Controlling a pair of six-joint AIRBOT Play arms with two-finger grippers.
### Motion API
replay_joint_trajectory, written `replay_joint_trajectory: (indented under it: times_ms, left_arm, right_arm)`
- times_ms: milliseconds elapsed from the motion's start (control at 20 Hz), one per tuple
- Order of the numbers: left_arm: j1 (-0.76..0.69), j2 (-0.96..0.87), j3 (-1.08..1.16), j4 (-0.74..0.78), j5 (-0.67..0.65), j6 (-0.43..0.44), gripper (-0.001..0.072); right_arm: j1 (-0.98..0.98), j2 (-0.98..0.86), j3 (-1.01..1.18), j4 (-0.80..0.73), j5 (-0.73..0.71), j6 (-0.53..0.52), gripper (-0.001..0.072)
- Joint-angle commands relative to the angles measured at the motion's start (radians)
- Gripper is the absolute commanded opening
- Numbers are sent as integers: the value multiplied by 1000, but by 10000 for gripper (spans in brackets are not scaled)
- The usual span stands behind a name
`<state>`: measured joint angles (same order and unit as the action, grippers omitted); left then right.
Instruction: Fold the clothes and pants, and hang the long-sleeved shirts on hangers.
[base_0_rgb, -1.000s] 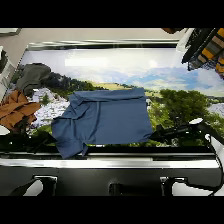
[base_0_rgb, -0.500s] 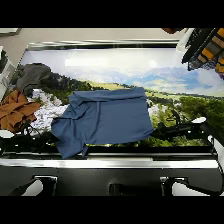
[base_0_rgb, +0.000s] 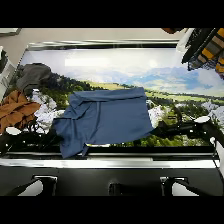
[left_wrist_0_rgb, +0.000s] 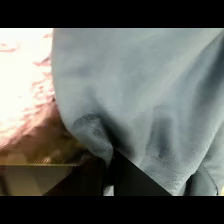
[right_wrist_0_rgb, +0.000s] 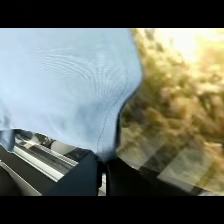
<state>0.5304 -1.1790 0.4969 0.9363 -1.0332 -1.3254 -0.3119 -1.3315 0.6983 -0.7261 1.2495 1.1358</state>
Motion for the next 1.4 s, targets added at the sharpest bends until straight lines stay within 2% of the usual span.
replay_joint_trajectory:
  times_ms: [0, 200, 350, 500, 700, 850, 950, 1050, 1150, 1350]
  left_arm:
    - [-11, -8, 56, -65, 16, 29, 18]
    - [-73, -2, 285, -96, -6, 28, 17]
    - [-114, 13, 563, -95, -5, 13, 17]
    - [-112, 46, 857, -82, -6, -100, 17]
    - [-110, 150, 1172, 160, -63, -332, 17]
    - [-110, 277, 1288, 379, -133, -506, 17]
    - [-110, 371, 1296, 487, -158, -572, 18]
    - [-110, 452, 1296, 560, -188, -576, 17]
    - [-110, 500, 1296, 634, -238, -617, 18]
    - [-110, 498, 1296, 657, -259, -612, 17]
  right_arm:
    - [97, 26, 11, 43, -50, -14, 25]
    - [250, 26, 225, 10, -217, 63, 25]
    - [259, 27, 495, -38, -222, 131, 25]
    - [259, 40, 796, -113, -153, 191, 25]
    - [259, 180, 1093, -246, -120, 272, 25]
    - [259, 357, 1167, -321, -135, 302, 25]
    - [259, 475, 1167, -386, -160, 351, 25]
    - [259, 569, 1167, -478, -164, 425, 25]
    - [259, 628, 1167, -561, -164, 508, 25]
    - [259, 616, 1167, -585, -127, 605, 25]
